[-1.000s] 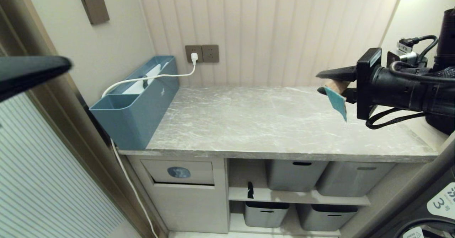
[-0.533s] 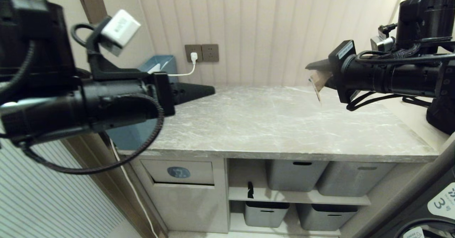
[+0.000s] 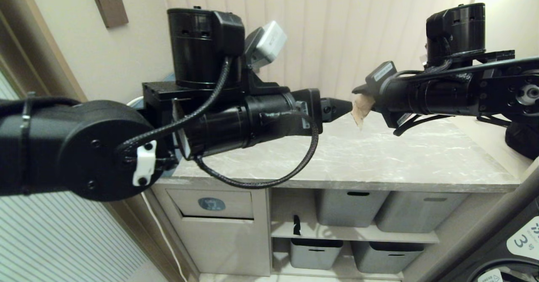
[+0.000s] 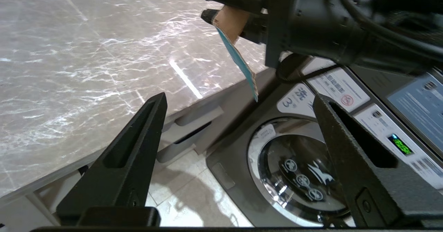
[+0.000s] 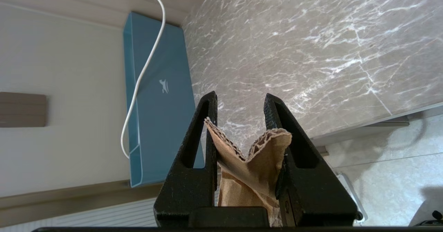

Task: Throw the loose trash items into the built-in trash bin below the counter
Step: Hand it to the other hand

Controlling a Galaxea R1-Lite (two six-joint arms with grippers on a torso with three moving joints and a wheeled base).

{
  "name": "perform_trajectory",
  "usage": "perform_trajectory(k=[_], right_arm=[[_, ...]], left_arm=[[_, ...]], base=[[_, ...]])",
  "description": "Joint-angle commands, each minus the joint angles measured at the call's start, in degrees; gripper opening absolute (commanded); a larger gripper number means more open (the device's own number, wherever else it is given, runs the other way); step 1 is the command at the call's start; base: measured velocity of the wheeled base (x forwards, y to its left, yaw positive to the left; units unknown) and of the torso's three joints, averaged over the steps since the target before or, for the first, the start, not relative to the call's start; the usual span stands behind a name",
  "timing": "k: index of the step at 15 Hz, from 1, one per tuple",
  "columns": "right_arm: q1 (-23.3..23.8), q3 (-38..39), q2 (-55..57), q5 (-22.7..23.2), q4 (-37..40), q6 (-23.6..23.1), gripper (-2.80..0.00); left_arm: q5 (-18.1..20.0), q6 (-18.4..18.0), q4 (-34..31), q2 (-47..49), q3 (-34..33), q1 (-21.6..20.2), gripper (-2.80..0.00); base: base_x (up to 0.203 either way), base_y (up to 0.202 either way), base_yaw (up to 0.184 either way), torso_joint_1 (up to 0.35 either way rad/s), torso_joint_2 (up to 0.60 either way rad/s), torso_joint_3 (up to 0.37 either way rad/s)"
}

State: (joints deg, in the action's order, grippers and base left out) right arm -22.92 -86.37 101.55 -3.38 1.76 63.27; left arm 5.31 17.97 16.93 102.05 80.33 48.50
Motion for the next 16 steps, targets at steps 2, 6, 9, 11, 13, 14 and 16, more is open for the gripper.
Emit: perform_trajectory(k=[2, 6, 9, 11, 13, 14, 16], right_arm=[[-2.08, -1.47, 0.32, -0.13, -0.08, 1.18, -2.8], [-6.35, -6.01, 0.33, -0.88, 1.39, 2.79, -2.8], [-8.18, -5.99, -0.4, -1.45, 3.4, 2.9, -2.8], [-8.07, -5.96, -0.78, -1.54, 3.43, 2.91, -2.8], [-7.84, -5.73, -1.24, -2.03, 3.52, 2.91, -2.8], [-7.66, -5.58, -1.35, -2.86, 3.52, 2.83, -2.8], [-6.76, -5.71, -1.53, -3.13, 3.52, 3.5, -2.8]], left_arm=[[-1.71, 0.38, -0.68, 3.73, 3.12, 2.51, 0.0], [-4.29, 3.98, -0.63, 4.72, 5.85, 5.61, 0.0], [-7.09, 4.24, -0.14, 5.17, 6.32, 5.56, 0.0], [-8.88, 4.55, -0.15, 4.57, 5.89, 5.43, 0.0], [-9.91, 6.46, -0.14, 4.24, 5.89, 4.44, 0.0], [-9.97, 6.6, -0.01, 4.21, 5.89, 3.71, 0.0], [-9.88, 6.46, 0.06, 3.95, 5.44, 2.88, 0.0]], base=[[0.0, 0.0, 0.0, 0.0, 0.0, 0.0], [0.0, 0.0, 0.0, 0.0, 0.0, 0.0], [0.0, 0.0, 0.0, 0.0, 0.0, 0.0], [0.0, 0.0, 0.0, 0.0, 0.0, 0.0], [0.0, 0.0, 0.0, 0.0, 0.0, 0.0], [0.0, 0.0, 0.0, 0.0, 0.0, 0.0], [0.0, 0.0, 0.0, 0.0, 0.0, 0.0]])
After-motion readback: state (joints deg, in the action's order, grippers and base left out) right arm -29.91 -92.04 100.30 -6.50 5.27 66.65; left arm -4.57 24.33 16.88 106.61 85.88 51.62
